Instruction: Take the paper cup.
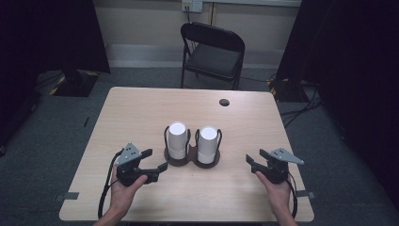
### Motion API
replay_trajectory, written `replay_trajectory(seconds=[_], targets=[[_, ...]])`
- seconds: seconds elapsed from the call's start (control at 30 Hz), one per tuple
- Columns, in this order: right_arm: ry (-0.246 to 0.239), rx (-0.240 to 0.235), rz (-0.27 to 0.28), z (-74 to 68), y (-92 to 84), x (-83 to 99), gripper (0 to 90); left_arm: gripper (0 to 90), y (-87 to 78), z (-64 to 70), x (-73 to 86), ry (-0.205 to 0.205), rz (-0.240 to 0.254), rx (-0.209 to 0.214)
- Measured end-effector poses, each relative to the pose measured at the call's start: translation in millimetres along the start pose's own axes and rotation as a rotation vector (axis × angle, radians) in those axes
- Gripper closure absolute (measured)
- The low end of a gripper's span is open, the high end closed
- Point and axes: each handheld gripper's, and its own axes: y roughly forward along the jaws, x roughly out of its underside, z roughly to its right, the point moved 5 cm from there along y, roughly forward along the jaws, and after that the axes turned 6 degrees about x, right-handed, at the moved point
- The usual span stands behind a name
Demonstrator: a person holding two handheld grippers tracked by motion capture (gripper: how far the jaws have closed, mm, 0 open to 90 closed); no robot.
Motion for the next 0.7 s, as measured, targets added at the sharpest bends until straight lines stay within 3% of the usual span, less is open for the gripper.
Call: replay_trajectory(seconds=[0.17, 0.33, 0.43, 0.5, 0.7], targets=[[0.000, -0.011, 0.019, -1.1, -0.5, -1.5, 40.8, 20.3, -1.8, -4.7, 0.0, -0.015, 0.018, -0.017], [0.056, -0.062, 0.046, -5.2, -1.1, -4.5, 39.8, 21.3, -1.3, -7.6, 2.2, -0.028, 0.013, -0.009], [0.015, -0.050, 0.006, -6.1, -2.8, -4.9, 45.2, 21.4, -1.6, -6.4, 1.7, -0.031, 0.015, 0.004], [0.037, -0.075, 0.005, -8.4, -5.6, -6.2, 40.6, 21.5, -1.6, -5.1, 1.7, -0.019, 0.014, 0.008], [0.035, -0.106, 0.028, -16.9, -11.8, -11.1, 35.2, 23.4, 0.4, 1.4, 1.3, -0.005, 0.006, 0.016]])
